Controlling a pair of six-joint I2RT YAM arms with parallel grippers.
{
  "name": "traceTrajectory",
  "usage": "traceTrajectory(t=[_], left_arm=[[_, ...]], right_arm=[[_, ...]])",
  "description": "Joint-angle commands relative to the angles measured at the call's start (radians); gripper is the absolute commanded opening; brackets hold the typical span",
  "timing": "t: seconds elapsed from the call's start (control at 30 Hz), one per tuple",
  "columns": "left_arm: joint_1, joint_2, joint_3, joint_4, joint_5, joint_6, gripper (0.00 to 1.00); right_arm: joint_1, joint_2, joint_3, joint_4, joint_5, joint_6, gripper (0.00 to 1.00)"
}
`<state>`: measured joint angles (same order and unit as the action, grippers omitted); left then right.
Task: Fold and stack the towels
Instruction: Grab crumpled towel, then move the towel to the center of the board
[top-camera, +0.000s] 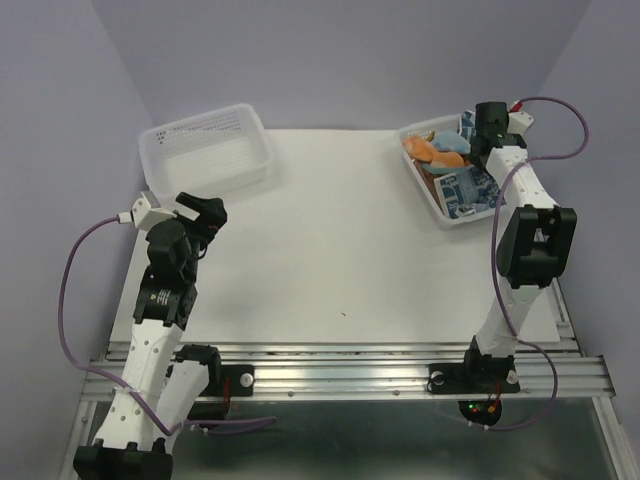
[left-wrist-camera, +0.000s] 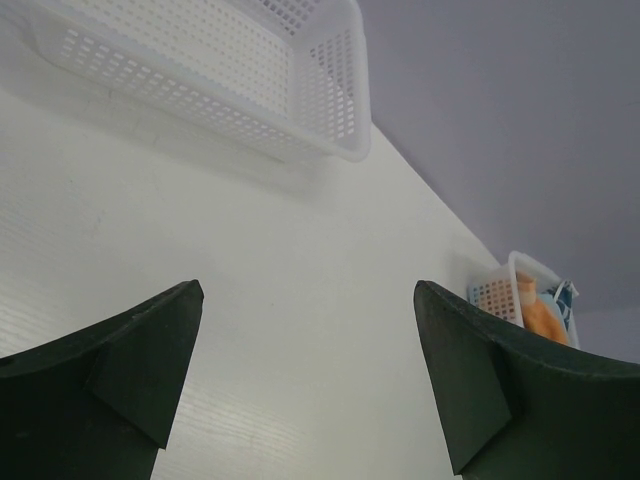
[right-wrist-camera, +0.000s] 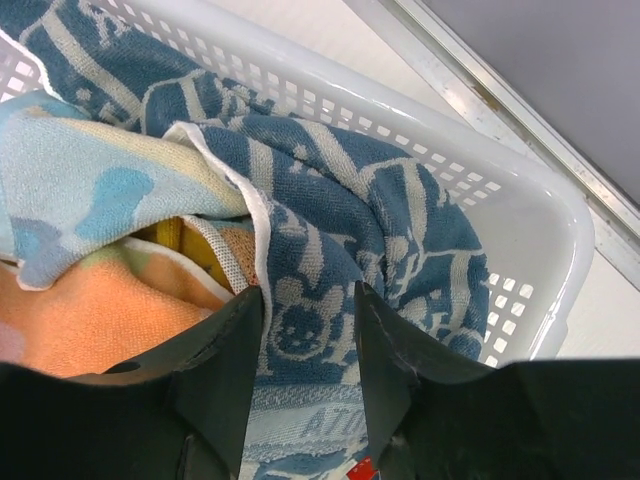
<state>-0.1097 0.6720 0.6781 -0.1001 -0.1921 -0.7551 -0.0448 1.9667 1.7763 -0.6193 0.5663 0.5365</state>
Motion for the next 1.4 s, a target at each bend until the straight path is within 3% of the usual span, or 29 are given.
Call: traceTrajectory(t=[0.0, 0.17, 0.57, 0.63, 0.77, 0.8, 1.07, 1.23, 1.37], left_arm=[[0.002, -0.011, -0.011, 0.048, 0.006, 0.023, 0.99], [0.002, -0.012, -0.012, 0.046, 0.006, 0.019, 0.99], [0.002, 0.000, -0.012, 0.048, 0.002, 0.016, 0.99], [0.001, 0.008, -0.012, 0.046, 0.000, 0.017, 0.99], [0.002, 0.017, -0.009, 0.046, 0.006, 0.017, 0.99], [0.002, 0.017, -0.009, 0.046, 0.006, 0.020, 0.99], [0.002, 0.005, -0.009, 0.050, 0.043, 0.011, 0.99], [0.002, -0.018, -0.008, 0.056, 0.109, -0.003, 0.99], [0.002, -0.049, -0.003, 0.056, 0.144, -0.009, 0.99]], right_arm=[[-0.006, 0.017, -0.017, 0.035, 0.030, -0.004, 0.47], [-0.006, 0.031, -0.025, 0.049, 0.017, -0.004, 0.53], [-0.007, 0.095, -0.005, 0.162, 0.026, -0.038, 0.53], [-0.007, 0.112, 0.015, 0.153, 0.038, -0.038, 0.45], [-0.007, 0.086, 0.003, 0.151, 0.046, -0.040, 0.14], [-0.006, 0.048, -0.008, 0.156, 0.052, -0.041, 0.00], [-0.004, -0.247, -0.012, 0.110, 0.018, -0.133, 0.05], [-0.004, -0.443, -0.006, 0.159, -0.112, -0.249, 0.01], [-0.004, -0.494, 0.119, 0.107, -0.293, -0.283, 0.01]])
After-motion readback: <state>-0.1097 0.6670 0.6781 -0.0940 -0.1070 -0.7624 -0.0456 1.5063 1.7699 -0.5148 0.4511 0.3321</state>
